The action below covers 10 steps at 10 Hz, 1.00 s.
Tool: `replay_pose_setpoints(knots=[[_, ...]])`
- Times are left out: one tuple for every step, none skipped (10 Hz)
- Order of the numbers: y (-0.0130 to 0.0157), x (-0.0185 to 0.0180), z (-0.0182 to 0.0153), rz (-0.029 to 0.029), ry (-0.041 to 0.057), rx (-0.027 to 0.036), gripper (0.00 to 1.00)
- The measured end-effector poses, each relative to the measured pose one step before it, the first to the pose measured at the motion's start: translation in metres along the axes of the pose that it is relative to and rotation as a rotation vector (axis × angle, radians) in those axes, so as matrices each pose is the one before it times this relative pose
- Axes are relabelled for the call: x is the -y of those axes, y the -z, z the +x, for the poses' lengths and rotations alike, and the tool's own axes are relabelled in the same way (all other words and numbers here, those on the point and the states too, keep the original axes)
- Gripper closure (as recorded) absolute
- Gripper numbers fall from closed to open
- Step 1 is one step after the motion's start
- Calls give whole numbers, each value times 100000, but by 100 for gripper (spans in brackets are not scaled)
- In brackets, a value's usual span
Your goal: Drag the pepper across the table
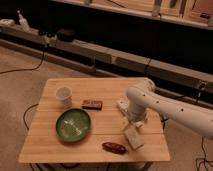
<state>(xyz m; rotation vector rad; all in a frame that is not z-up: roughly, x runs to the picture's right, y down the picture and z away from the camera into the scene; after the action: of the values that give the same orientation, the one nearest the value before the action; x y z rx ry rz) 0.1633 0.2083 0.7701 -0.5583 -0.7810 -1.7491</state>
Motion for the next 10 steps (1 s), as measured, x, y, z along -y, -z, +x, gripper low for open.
replay_pose_setpoints(knots=[[0,-1,-1,-1,0,1,20],[-1,0,-1,-1,2,4,20],[2,-1,0,1,-4,0,20],[-1,2,1,1,2,-2,20],[-7,-1,-2,1,2,9,20],[6,-1,1,-3,-3,-9,20],[3,-1,0,-4,-2,-1,20],[88,-27,8,-154,6,-108,20],[-7,-23,13,-130,166,-67,20],[94,47,128,-74,1041,-785,20]])
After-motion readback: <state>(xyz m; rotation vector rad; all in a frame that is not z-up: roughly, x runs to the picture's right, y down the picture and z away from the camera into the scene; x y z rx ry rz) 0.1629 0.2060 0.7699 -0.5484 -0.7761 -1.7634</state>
